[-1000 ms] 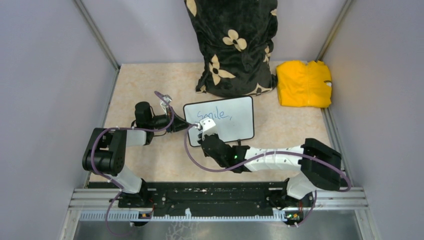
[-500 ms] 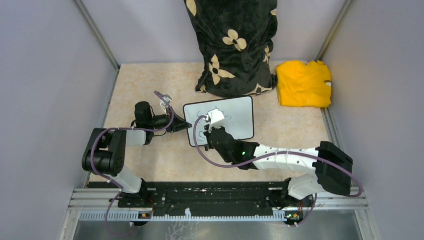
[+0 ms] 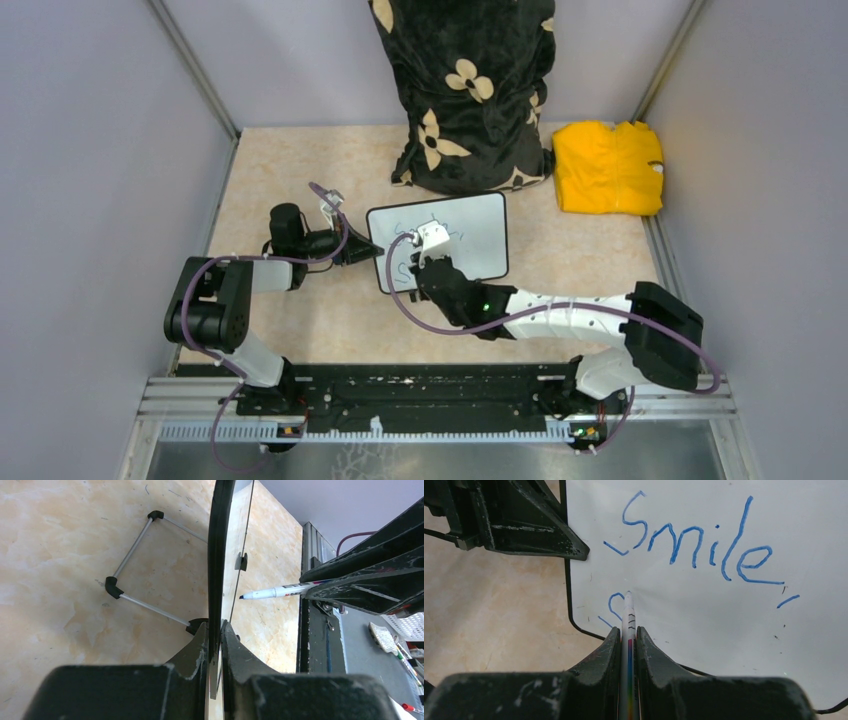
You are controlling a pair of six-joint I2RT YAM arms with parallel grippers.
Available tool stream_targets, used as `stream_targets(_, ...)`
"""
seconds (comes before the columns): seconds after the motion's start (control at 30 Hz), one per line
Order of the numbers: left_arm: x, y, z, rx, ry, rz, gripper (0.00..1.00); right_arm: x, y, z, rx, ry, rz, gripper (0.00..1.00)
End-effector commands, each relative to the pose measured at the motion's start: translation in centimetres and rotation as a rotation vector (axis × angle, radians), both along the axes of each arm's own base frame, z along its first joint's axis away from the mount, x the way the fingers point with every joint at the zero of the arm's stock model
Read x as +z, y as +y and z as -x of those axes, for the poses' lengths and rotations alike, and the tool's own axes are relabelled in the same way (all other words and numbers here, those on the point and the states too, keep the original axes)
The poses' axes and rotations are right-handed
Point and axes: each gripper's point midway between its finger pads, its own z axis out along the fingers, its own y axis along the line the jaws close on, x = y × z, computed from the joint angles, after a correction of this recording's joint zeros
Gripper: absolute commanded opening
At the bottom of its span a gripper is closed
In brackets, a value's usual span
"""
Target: Write a sentence on the whiteboard
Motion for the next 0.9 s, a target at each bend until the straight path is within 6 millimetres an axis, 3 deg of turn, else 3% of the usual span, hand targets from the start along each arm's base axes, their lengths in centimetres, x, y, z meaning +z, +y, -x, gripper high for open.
stream_targets(0.0, -0.5, -0.1, -0.7, 0.027, -0.02, -0.032, 0.0, 0.0, -0.3, -0.1, -0.013, 0.005, -0.022, 0.0)
stream_targets(0.87, -0.6, -0.2, -0.7, 0.026, -0.018, -0.032, 0.0, -3.2, -1.6, 0.5, -0.03, 0.061, 0.028, 0.0)
